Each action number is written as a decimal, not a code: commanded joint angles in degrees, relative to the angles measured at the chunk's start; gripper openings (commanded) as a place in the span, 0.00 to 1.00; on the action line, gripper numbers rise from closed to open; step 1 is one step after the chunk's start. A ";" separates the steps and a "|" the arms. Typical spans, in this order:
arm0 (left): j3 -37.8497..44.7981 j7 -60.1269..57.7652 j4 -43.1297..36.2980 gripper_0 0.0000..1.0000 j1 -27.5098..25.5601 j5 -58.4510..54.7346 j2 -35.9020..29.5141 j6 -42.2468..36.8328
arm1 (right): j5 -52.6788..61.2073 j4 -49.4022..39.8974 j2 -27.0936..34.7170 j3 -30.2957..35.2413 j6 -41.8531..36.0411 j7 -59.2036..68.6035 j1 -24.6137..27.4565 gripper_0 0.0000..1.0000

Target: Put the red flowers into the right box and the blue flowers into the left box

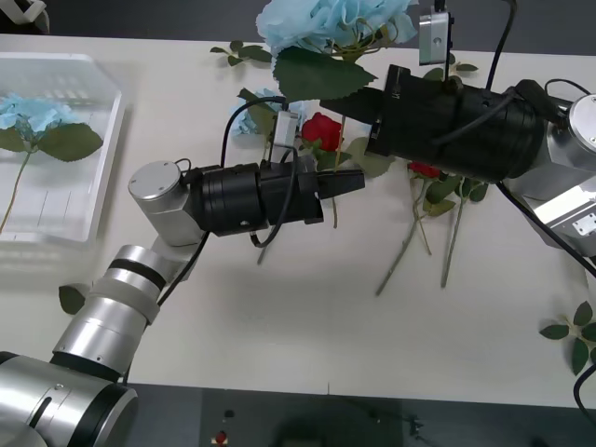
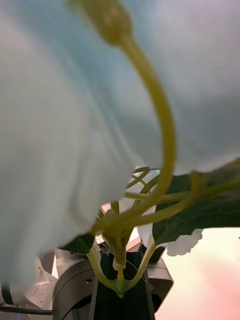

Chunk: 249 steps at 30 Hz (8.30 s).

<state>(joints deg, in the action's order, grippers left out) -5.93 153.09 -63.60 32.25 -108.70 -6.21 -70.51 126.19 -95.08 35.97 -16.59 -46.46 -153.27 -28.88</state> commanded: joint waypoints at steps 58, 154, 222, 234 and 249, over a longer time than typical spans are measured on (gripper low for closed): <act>37.30 -22.75 -16.47 0.97 -12.38 47.09 -51.36 -3.84 | -23.80 33.38 28.45 -33.06 6.20 77.33 -22.62 1.00; -18.68 -62.57 -7.59 0.87 7.13 100.97 -6.62 7.85 | -57.20 40.06 47.44 -39.92 7.17 80.41 -28.42 0.78; -6.99 -55.80 -29.91 1.00 -7.73 83.57 -23.58 8.38 | -36.90 18.61 23.18 -39.83 26.59 85.94 -12.52 1.00; -11.13 -54.31 -22.53 0.97 -3.42 87.79 -20.95 9.43 | -39.62 25.56 16.32 -39.92 27.21 85.68 -16.82 1.00; -11.65 -52.28 -19.81 0.00 -3.51 89.90 -17.78 9.17 | -48.32 35.93 10.70 -39.92 19.91 85.59 -22.10 1.00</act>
<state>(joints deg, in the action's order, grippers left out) -18.32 99.00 -82.58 27.64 -19.15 -23.74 -61.58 79.45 -61.02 47.21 -57.09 -25.21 -69.48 -49.40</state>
